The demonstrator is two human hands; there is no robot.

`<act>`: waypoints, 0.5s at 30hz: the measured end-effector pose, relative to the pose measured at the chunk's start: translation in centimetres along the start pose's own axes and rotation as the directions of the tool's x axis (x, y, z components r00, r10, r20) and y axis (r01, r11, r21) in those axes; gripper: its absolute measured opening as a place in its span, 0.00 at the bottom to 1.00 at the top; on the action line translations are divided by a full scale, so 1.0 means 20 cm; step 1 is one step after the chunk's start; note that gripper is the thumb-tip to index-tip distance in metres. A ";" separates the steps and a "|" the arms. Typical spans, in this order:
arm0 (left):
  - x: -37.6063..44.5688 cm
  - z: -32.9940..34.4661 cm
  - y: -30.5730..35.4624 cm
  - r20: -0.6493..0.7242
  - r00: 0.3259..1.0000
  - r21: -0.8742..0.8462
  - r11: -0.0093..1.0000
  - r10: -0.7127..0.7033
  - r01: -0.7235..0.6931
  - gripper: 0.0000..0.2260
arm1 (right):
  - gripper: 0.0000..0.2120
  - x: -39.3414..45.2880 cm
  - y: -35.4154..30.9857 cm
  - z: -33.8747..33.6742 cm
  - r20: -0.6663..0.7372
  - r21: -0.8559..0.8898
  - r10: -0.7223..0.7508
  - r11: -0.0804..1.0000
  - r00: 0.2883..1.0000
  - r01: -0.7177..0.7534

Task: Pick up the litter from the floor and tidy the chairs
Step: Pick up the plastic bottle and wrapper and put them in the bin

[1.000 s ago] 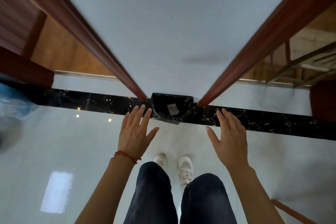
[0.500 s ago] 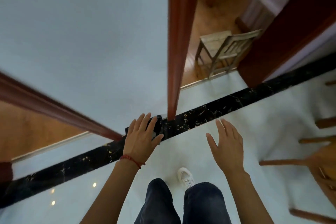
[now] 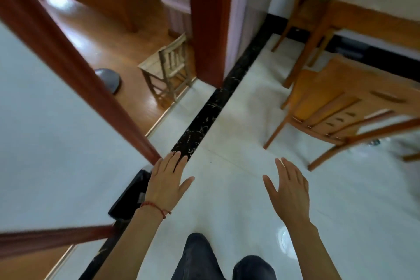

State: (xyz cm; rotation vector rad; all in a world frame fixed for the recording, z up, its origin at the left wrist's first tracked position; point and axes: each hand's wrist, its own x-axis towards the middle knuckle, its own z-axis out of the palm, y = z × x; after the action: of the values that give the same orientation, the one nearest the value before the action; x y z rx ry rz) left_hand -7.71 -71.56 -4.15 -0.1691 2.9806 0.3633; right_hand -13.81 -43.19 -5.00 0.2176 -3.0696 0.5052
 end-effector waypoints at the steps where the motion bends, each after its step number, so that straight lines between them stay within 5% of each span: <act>1: 0.02 0.01 0.09 0.005 0.999 0.008 0.999 0.038 -0.038 0.33 | 0.28 -0.05 0.08 -0.04 -0.020 -0.003 0.033 0.999 0.999 -0.033; 15: 0.04 0.31 1.67 0.090 0.863 0.031 0.865 0.496 -0.500 0.34 | 0.30 -0.85 1.40 -0.63 -0.187 -0.006 0.494 0.864 0.849 -0.504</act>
State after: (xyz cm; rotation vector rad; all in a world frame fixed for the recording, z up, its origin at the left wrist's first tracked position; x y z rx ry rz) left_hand -11.91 -37.93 -2.59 0.6236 2.9088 0.3281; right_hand -0.99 -10.71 -2.78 -0.6154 -2.9294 0.4175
